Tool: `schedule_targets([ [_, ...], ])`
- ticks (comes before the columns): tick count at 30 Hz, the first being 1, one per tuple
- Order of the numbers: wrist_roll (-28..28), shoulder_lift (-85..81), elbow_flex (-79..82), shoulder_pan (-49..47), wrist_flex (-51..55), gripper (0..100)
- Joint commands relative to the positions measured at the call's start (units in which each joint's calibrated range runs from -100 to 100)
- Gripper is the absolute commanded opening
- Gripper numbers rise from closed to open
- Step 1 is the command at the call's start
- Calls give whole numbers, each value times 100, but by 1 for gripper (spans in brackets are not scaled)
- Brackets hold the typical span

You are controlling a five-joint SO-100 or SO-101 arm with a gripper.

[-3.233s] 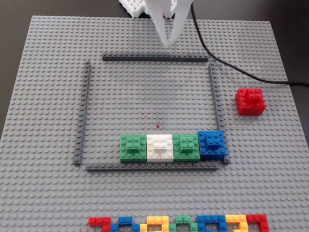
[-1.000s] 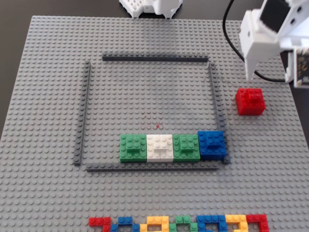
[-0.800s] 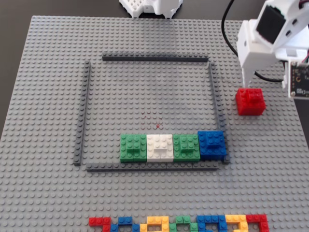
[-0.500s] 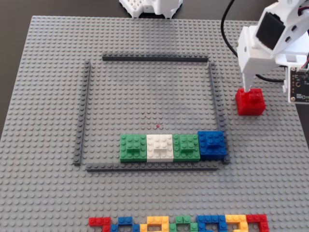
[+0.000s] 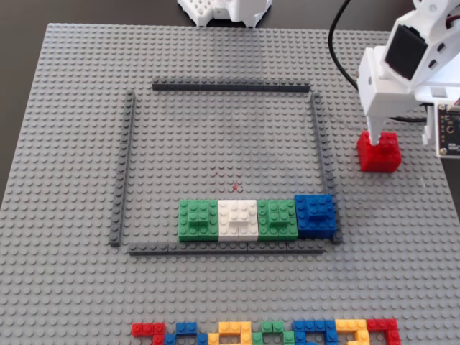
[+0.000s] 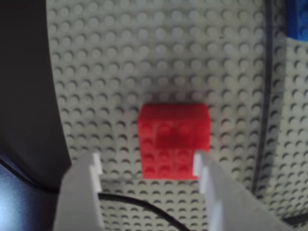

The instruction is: Grab the cube and place it into the grid

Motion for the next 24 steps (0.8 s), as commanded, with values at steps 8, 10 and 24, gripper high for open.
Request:
schedule_targets([
  [8,63,-151,183,90,-139,8],
  [10,68,-168,210,90,-144,6],
  [24,103,-469,11,119,-22,2],
])
